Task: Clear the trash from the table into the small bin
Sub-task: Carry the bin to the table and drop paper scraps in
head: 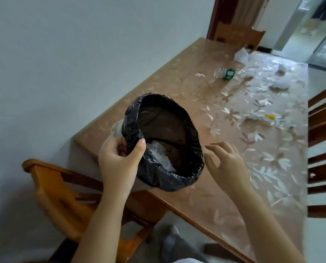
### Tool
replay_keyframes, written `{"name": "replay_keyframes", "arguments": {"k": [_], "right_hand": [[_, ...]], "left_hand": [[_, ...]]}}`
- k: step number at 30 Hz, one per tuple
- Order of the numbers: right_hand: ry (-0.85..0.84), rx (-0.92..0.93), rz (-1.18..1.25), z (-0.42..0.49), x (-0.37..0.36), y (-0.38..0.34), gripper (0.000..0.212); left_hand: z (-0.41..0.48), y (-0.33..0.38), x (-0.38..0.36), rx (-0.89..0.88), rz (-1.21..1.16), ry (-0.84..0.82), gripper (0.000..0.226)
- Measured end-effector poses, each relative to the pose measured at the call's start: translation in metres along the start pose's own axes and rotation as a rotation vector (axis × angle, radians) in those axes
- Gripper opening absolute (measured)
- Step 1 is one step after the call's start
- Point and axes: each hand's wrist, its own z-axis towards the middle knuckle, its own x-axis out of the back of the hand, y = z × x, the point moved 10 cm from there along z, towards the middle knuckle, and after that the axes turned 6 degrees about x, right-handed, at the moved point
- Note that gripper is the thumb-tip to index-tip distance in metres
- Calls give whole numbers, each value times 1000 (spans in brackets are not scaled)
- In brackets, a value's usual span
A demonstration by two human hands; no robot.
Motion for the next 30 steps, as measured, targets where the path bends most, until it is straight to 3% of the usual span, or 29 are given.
{"name": "replay_keyframes", "arguments": {"k": [9, 15, 24, 30], "right_hand": [[48, -237, -135, -132, 75, 26, 23], [174, -415, -211, -209, 137, 67, 25], [337, -502, -230, -293, 248, 157, 22], [383, -494, -247, -324, 331, 234, 22]], "left_hand": [[-97, 5, -40, -4, -183, -225, 20], [-151, 23, -79, -35, -174, -324, 28], [-260, 92, -185, -180, -170, -432, 10], [-336, 142, -266, -256, -256, -432, 16]]}}
